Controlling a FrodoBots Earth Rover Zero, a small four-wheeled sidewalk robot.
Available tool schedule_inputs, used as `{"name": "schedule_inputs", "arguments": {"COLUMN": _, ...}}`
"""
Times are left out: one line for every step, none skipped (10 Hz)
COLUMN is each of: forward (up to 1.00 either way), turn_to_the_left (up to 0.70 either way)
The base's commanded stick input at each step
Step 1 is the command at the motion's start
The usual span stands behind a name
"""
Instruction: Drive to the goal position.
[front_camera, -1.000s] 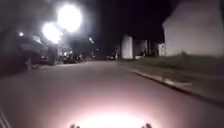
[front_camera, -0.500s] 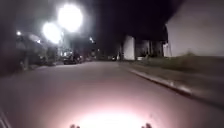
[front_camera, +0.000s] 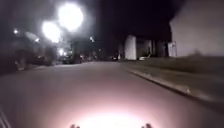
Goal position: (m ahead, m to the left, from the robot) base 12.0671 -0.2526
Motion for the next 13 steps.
{"name": "schedule_inputs", "arguments": {"forward": 1.0, "turn_to_the_left": 0.0}}
{"name": "schedule_inputs", "arguments": {"forward": 1.0, "turn_to_the_left": 0.0}}
{"name": "schedule_inputs", "arguments": {"forward": 1.0, "turn_to_the_left": 0.0}}
{"name": "schedule_inputs", "arguments": {"forward": 1.0, "turn_to_the_left": 0.0}}
{"name": "schedule_inputs", "arguments": {"forward": 1.0, "turn_to_the_left": 0.0}}
{"name": "schedule_inputs", "arguments": {"forward": 1.0, "turn_to_the_left": 0.0}}
{"name": "schedule_inputs", "arguments": {"forward": 1.0, "turn_to_the_left": 0.0}}
{"name": "schedule_inputs", "arguments": {"forward": 1.0, "turn_to_the_left": 0.0}}
{"name": "schedule_inputs", "arguments": {"forward": 1.0, "turn_to_the_left": 0.0}}
{"name": "schedule_inputs", "arguments": {"forward": 1.0, "turn_to_the_left": 0.0}}
{"name": "schedule_inputs", "arguments": {"forward": 1.0, "turn_to_the_left": 0.0}}
{"name": "schedule_inputs", "arguments": {"forward": 1.0, "turn_to_the_left": 0.0}}
{"name": "schedule_inputs", "arguments": {"forward": 1.0, "turn_to_the_left": 0.0}}
